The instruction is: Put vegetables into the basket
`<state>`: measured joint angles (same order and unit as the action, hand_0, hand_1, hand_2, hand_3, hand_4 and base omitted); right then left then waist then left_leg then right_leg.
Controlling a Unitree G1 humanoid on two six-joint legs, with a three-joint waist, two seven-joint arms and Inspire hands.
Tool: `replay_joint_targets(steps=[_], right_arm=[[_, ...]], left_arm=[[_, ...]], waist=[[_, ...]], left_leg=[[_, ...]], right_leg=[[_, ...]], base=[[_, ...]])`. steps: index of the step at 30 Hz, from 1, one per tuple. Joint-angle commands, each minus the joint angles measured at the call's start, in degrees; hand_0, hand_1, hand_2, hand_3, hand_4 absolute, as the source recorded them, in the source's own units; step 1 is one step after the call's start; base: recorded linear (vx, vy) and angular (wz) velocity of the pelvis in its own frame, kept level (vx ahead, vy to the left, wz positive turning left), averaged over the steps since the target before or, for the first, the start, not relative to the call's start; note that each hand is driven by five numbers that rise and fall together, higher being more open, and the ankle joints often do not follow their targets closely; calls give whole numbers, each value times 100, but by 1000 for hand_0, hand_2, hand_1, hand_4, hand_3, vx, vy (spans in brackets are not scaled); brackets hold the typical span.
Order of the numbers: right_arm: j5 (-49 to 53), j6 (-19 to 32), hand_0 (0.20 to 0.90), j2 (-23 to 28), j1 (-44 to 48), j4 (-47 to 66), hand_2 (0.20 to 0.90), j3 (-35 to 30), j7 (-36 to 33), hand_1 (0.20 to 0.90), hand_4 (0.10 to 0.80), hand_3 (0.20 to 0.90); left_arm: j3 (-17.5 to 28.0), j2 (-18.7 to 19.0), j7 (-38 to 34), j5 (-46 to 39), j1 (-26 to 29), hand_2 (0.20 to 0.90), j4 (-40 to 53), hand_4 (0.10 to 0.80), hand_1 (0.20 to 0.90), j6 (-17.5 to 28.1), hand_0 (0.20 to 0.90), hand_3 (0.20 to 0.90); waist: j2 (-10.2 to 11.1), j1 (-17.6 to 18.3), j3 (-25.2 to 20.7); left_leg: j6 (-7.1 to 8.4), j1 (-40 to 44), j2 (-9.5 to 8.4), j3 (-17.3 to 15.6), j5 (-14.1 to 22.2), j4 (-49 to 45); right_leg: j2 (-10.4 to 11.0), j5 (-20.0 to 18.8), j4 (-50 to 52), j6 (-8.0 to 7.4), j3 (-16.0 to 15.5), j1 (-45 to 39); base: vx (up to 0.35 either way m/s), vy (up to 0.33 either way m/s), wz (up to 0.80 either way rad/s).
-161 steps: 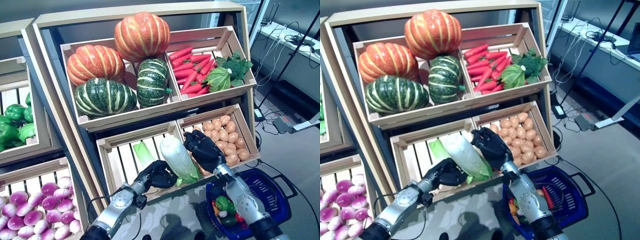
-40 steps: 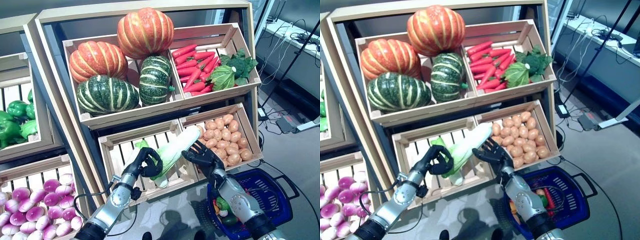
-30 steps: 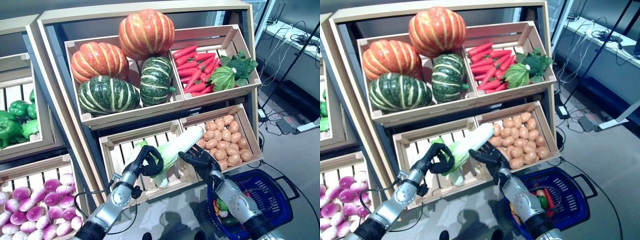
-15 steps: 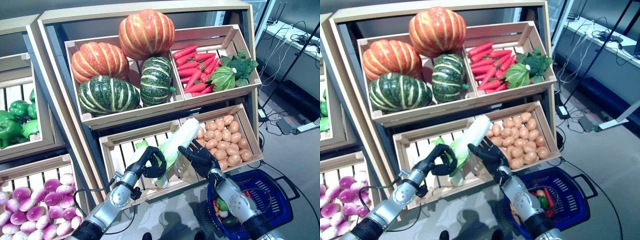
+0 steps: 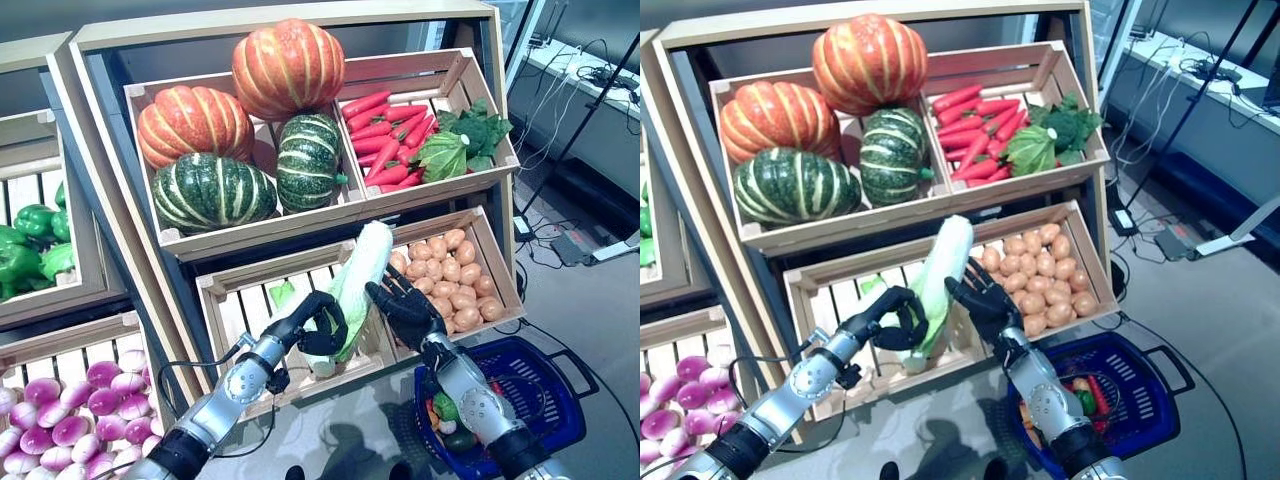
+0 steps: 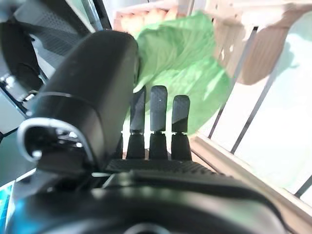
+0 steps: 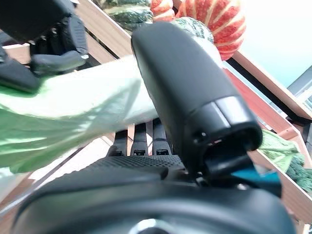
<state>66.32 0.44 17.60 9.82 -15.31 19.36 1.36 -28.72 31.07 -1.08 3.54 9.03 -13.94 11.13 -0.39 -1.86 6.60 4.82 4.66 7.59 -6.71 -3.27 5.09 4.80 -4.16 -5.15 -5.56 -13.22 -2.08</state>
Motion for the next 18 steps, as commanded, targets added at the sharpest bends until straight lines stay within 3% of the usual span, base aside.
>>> replay_joint_targets(steps=[1, 18], right_arm=[[426, 556, 300, -487, 860, 763, 300, -90, 908, 300, 400, 300], [345, 396, 300, -473, 749, 644, 300, -64, 901, 300, 400, 300]], left_arm=[[-514, 42, 361, -155, 860, 300, 521, 400, 300, 850, 300, 300], [-524, 76, 319, -71, 863, 300, 586, 400, 300, 806, 300, 300]], waist=[[227, 31, -333], [233, 51, -326]], left_leg=[[-66, -10, -143, 217, 341, -9], [-65, -28, -116, 212, 330, -9]], right_leg=[[399, 60, 15, -338, 202, -211], [382, 65, 15, -334, 232, -188]], base=[[0, 0, 0], [0, 0, 0]])
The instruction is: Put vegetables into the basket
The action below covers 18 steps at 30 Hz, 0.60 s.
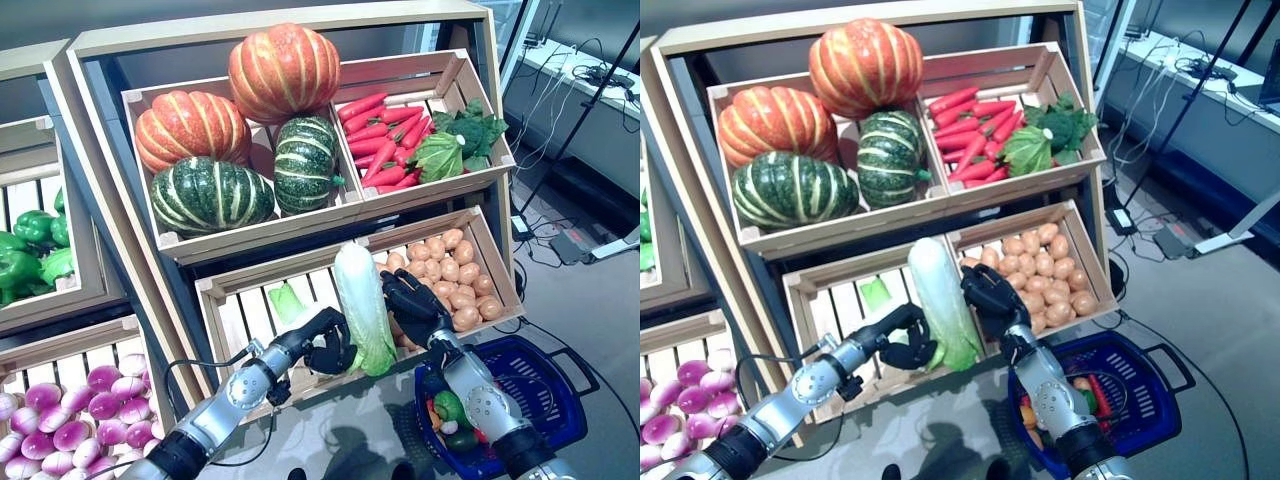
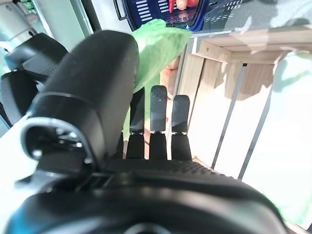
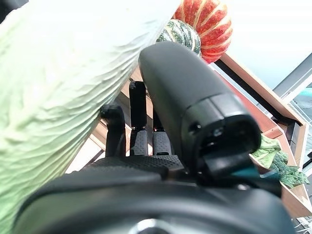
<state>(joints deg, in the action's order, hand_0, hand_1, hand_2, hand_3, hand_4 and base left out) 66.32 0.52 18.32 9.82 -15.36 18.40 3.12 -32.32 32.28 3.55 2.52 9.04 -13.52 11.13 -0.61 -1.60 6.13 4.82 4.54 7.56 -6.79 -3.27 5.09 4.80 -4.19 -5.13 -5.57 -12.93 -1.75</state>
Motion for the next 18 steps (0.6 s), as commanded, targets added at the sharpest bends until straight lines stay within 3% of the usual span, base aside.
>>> replay_joint_targets(steps=[1, 11, 12, 13, 14, 18], right_arm=[[346, 387, 300, -544, 750, 650, 300, 32, 723, 300, 400, 300], [212, 388, 300, -524, 732, 592, 300, 5, 745, 300, 400, 300], [212, 381, 361, -519, 721, 613, 361, -4, 748, 361, 441, 361], [203, 384, 712, -509, 713, 621, 712, -22, 739, 712, 675, 712], [198, 380, 900, -502, 709, 625, 900, -49, 741, 900, 800, 900], [153, 416, 900, -457, 643, 634, 900, -126, 719, 900, 800, 900]], left_arm=[[-160, -46, -147, 29, 860, 300, 543, 400, 300, 805, 300, 300], [-17, -43, -689, 287, 804, 300, 448, 400, 300, 730, 300, 300], [13, -41, -778, 295, 793, 300, 427, 400, 300, 704, 300, 300], [62, -31, -860, 300, 777, 300, 396, 400, 300, 702, 300, 300], [128, -36, -962, 321, 748, 300, 359, 400, 300, 684, 300, 300], [343, -50, -1214, 346, 659, 300, 265, 400, 300, 670, 300, 300]], waist=[[256, 23, -279], [272, 3, -285], [275, 1, -280], [278, -5, -272], [283, -13, -274], [294, -30, -277]], left_leg=[[-64, -16, -113, 222, 329, -9], [-59, -31, -112, 242, 315, -9], [-56, -28, -109, 240, 315, -9], [-56, -25, -107, 244, 313, -9], [-53, -31, -107, 252, 308, -9], [-48, -41, -106, 269, 313, -9]], right_leg=[[383, 67, 13, -334, 203, -221], [390, 54, 13, -336, 179, -216], [390, 56, 13, -334, 174, -222], [389, 54, 13, -332, 170, -226], [389, 52, 13, -332, 166, -227], [396, 59, 13, -327, 138, -226]], base=[[0, 0, 0], [0, 0, 0], [0, 0, 0], [0, 0, 0], [0, 0, 0], [0, 0, 0]])
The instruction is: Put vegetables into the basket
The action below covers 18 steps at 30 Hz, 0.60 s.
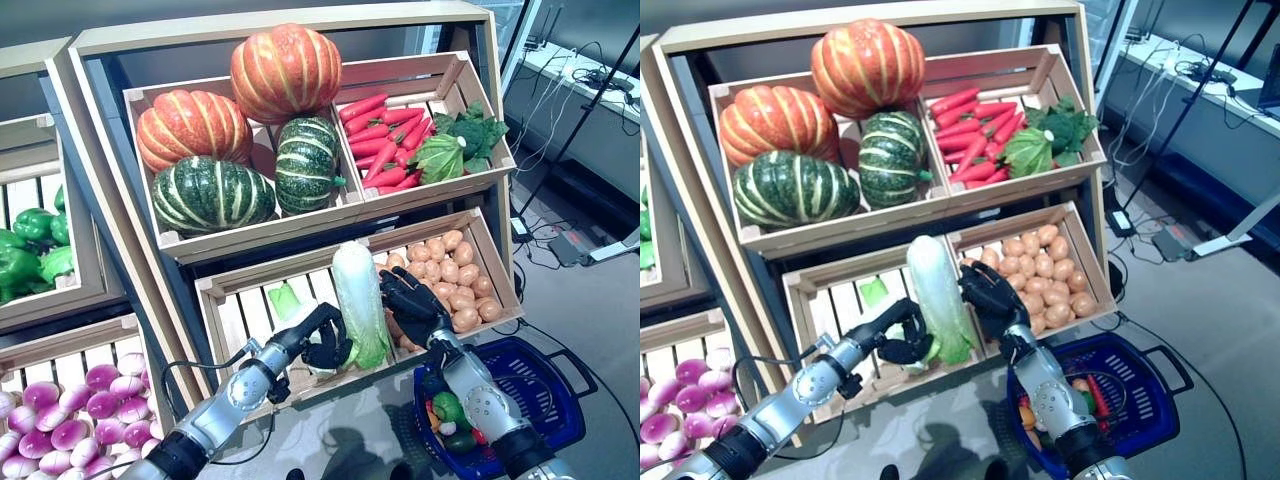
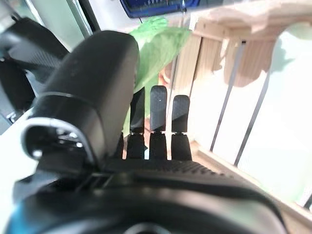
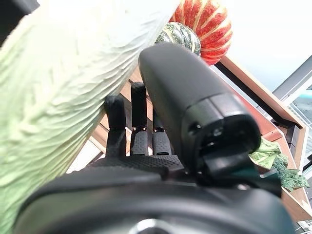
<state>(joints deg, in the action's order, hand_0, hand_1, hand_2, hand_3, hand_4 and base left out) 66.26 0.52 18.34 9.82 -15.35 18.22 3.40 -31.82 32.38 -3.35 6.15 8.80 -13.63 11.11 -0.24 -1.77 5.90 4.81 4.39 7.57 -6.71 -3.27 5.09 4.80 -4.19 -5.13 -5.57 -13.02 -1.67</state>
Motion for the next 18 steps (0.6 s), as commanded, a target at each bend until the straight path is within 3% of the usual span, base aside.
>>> replay_joint_targets(steps=[1, 7, 18], right_arm=[[146, 446, 900, -459, 626, 640, 900, -123, 651, 900, 800, 900], [86, 567, 900, -418, 433, 608, 900, -292, 543, 900, 800, 900], [10, 727, 900, -323, 188, 506, 900, -468, 571, 900, 800, 900]], left_arm=[[336, -66, -607, 23, 652, 300, 255, 400, 300, 665, 300, 300], [703, -113, -967, -301, 490, 300, 92, 400, 300, 414, 300, 300], [1095, -145, -1074, -228, 371, 300, 2, 400, 300, 449, 300, 300]], waist=[[261, -21, -253], [274, -44, -248], [277, -52, -193]], left_leg=[[-49, -32, -109, 269, 312, -9], [-38, -43, -99, 291, 302, -9], [-26, -11, -82, 308, 335, -9]], right_leg=[[395, 60, 13, -327, 143, -230], [407, 57, 13, -324, 88, -241], [401, 96, 13, -320, 37, -286]], base=[[0, 0, 0], [0, 0, 0], [9, -2, 0]])
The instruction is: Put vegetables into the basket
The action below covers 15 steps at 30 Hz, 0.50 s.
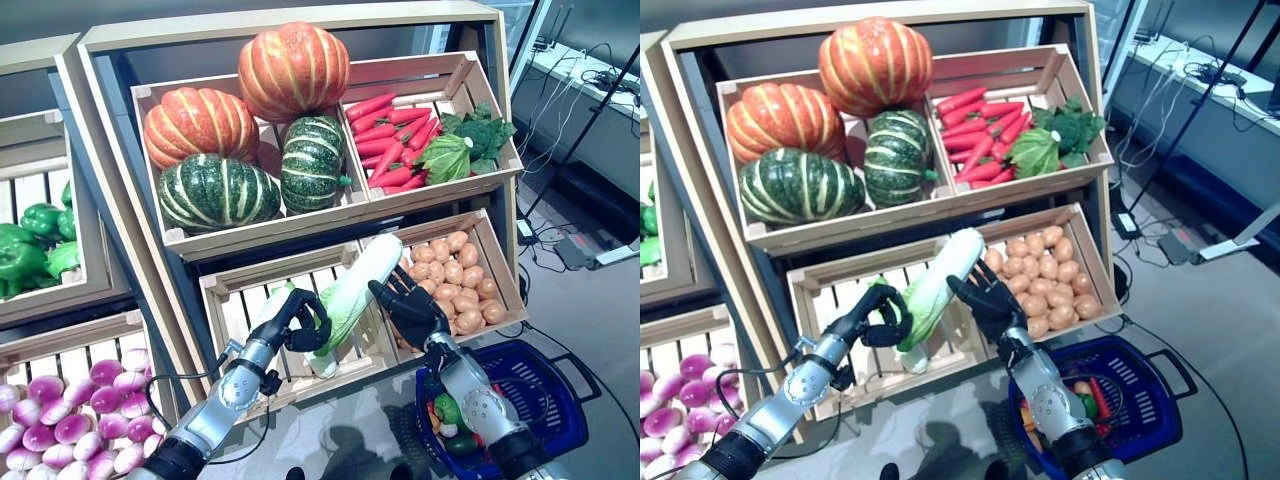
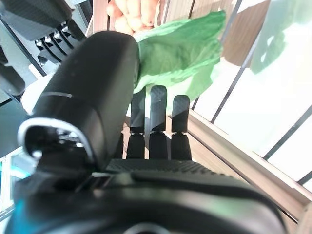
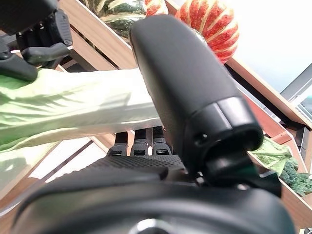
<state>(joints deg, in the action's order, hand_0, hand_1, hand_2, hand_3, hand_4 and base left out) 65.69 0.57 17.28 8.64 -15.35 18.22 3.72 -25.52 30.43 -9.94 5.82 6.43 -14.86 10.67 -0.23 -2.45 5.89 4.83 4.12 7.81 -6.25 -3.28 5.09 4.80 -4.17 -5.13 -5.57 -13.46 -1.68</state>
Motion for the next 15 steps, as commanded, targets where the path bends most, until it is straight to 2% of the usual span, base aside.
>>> replay_joint_targets(steps=[1, 7, 10, 15], right_arm=[[56, 714, 900, -217, 301, 508, 900, -476, 539, 900, 800, 900], [107, 717, 900, -182, 251, 524, 900, -461, 570, 900, 800, 900], [149, 740, 900, -198, 250, 470, 900, -419, 589, 900, 800, 900], [182, 697, 900, -185, 238, 496, 900, -356, 607, 900, 800, 900]], left_arm=[[463, 53, -420, -148, 614, 300, 131, 400, 300, 494, 300, 300], [481, 136, -490, 171, 669, 300, 253, 400, 300, 470, 300, 300], [414, 212, -623, 599, 740, 300, 298, 400, 300, 540, 300, 300], [329, 324, -629, 848, 835, 300, 441, 400, 300, 653, 300, 300]], waist=[[274, 20, -188], [262, 39, -173], [259, 55, -179], [257, 77, -192]], left_leg=[[-27, 19, -106, 258, 336, -9], [-28, 31, -105, 241, 341, -9], [-22, 29, -104, 231, 342, -9], [-21, -22, -106, 235, 286, -9]], right_leg=[[403, 93, 13, -321, 82, -288], [412, 99, 13, -322, 92, -300], [421, 100, 13, -332, 97, -297], [437, 64, 13, -332, 98, -265]], base=[[0, 0, 0], [0, 0, 0], [0, 0, 0], [0, 0, 0]])
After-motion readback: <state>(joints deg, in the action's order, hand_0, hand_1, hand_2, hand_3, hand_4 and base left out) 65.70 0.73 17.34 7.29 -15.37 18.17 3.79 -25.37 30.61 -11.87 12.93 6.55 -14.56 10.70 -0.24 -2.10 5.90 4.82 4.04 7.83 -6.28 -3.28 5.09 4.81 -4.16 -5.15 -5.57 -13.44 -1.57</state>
